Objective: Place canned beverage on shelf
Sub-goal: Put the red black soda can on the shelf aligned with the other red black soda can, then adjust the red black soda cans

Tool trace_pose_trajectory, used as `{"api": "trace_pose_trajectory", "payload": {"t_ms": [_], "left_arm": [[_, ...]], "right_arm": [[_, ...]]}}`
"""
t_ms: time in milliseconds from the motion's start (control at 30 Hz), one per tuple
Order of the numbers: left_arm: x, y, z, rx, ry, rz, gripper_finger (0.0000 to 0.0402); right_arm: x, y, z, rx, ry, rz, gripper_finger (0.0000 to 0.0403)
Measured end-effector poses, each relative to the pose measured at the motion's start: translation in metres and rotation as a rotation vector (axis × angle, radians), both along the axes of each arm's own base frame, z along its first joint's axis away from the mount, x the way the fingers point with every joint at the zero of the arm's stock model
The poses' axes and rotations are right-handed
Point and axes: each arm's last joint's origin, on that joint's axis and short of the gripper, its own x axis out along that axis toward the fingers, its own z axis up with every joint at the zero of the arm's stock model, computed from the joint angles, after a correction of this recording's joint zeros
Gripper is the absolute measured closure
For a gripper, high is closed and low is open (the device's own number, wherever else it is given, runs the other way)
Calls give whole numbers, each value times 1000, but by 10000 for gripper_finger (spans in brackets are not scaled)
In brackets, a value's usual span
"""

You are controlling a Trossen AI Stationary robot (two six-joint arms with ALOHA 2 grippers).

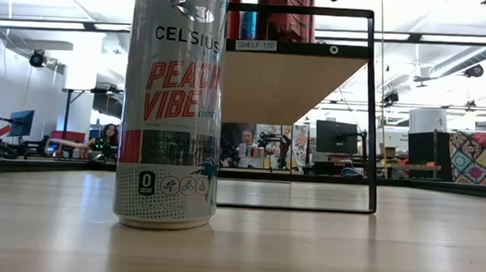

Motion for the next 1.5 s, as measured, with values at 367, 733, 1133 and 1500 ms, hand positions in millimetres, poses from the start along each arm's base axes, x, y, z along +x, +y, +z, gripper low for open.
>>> {"api": "trace_pose_trajectory", "payload": {"t_ms": [367, 733, 1133, 1500], "left_arm": [[0, 0, 0, -3, 0, 1, 402], [0, 0, 0, -3, 0, 1, 402], [0, 0, 0, -3, 0, 1, 402], [0, 0, 1, 15, -3, -3, 402]], "right_arm": [[-4, 3, -1, 74, 35, 9, 394], [-10, 7, 2, 140, 42, -15, 394], [-14, 16, 2, 161, 53, -5, 394], [-19, 14, 11, 143, 32, -31, 394]]}}
